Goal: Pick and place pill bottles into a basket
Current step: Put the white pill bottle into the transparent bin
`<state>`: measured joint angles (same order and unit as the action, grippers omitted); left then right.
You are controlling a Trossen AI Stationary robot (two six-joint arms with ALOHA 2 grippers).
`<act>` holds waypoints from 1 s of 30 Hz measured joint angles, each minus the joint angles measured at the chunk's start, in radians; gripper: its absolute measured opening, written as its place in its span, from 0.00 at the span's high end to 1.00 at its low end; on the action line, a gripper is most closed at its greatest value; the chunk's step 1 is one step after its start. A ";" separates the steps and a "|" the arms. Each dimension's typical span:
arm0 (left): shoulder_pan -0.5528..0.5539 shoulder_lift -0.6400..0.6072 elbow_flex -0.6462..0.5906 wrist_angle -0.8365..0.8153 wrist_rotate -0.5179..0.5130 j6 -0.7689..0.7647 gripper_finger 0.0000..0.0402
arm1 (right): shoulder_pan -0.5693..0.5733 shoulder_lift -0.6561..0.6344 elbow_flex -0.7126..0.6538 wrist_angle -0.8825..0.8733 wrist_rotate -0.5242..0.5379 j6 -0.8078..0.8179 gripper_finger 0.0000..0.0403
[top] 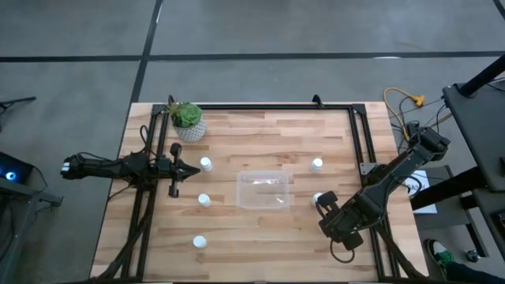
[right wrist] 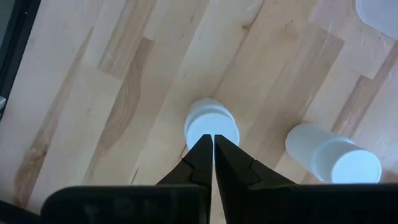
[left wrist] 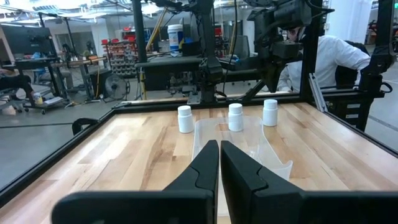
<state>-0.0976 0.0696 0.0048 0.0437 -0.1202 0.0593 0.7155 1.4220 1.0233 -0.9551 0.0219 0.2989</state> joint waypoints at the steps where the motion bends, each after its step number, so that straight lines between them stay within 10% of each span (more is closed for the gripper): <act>1: 0.000 0.000 0.000 0.000 0.000 0.000 1.00 | 0.000 0.000 0.000 0.000 0.000 0.001 0.98; 16: 0.000 0.000 0.000 0.000 0.000 0.000 1.00 | 0.000 0.000 -0.001 0.000 0.004 0.012 0.96; 30: 0.000 0.000 0.000 0.000 0.000 0.000 1.00 | 0.000 0.000 -0.001 0.000 0.005 0.016 0.66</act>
<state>-0.0978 0.0696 0.0048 0.0438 -0.1204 0.0591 0.7155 1.4223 1.0222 -0.9550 0.0273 0.3145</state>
